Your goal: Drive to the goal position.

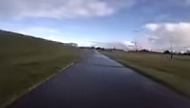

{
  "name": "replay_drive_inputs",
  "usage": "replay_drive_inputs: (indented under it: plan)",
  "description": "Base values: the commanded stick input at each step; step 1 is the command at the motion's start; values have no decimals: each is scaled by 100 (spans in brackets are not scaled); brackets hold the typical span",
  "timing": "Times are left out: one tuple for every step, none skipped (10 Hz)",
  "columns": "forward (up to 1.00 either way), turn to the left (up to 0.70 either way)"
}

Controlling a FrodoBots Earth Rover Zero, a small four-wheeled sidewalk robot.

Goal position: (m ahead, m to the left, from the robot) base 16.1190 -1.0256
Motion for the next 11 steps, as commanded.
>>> replay_drive_inputs:
  plan:
    - [100,0]
    - [100,0]
    - [100,0]
    - [100,0]
    - [100,0]
    - [100,0]
    - [100,0]
    - [100,0]
    - [100,0]
    - [100,0]
    - [100,0]
